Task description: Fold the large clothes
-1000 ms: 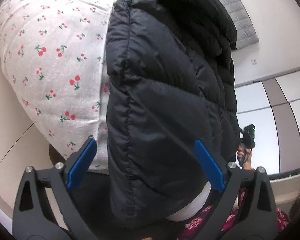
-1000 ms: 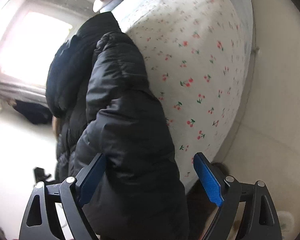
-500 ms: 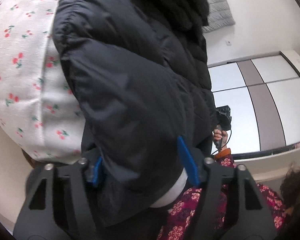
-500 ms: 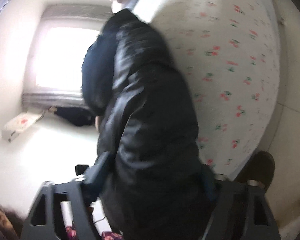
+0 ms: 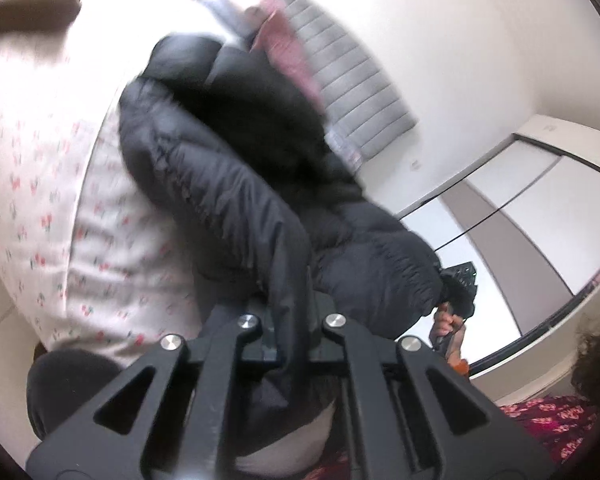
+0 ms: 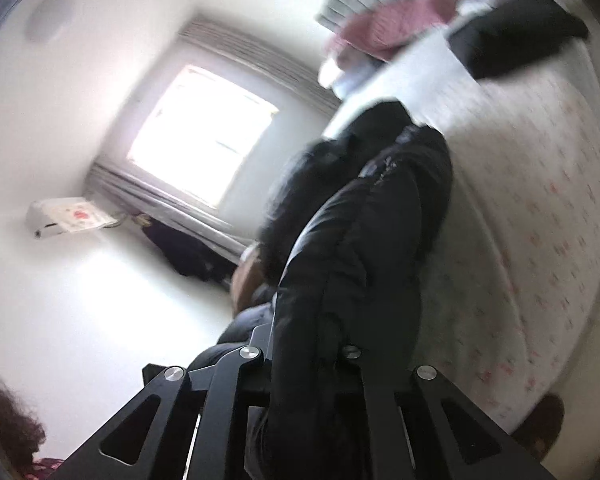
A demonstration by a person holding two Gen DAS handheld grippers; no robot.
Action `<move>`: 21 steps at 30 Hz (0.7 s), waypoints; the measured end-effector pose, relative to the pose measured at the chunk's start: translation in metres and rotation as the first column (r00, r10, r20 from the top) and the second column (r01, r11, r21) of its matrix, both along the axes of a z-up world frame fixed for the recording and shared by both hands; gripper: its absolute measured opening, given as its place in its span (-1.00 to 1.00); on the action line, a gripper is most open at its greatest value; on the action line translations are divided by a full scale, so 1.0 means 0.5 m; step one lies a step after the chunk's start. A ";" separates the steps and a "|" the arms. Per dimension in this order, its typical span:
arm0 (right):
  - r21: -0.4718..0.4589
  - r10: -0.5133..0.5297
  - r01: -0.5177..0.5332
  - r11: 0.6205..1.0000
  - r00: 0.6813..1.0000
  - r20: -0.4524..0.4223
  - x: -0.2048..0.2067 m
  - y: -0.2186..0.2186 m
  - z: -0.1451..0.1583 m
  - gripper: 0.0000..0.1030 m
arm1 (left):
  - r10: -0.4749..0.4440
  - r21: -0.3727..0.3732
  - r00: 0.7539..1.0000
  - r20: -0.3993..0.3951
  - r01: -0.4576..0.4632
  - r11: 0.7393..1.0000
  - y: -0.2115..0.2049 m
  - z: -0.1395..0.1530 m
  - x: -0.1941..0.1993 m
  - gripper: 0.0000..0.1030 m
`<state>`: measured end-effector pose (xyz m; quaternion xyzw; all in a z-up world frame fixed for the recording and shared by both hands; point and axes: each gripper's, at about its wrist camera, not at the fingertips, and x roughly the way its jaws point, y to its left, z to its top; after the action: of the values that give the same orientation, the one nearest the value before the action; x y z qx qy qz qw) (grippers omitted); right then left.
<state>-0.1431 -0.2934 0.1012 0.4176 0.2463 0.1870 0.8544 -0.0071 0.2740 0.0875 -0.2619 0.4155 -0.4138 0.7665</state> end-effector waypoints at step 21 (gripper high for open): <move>-0.001 -0.182 0.191 0.982 0.938 0.294 -0.090 -0.007 0.312 -0.85 | 0.281 -0.215 0.893 0.352 -0.215 0.953 0.115 0.293 -0.052 -0.90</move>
<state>-0.1880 -0.2968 0.2572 0.3941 0.0792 0.1612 0.9014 -0.0331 0.3318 0.2339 -0.2929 0.1859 -0.3890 0.8534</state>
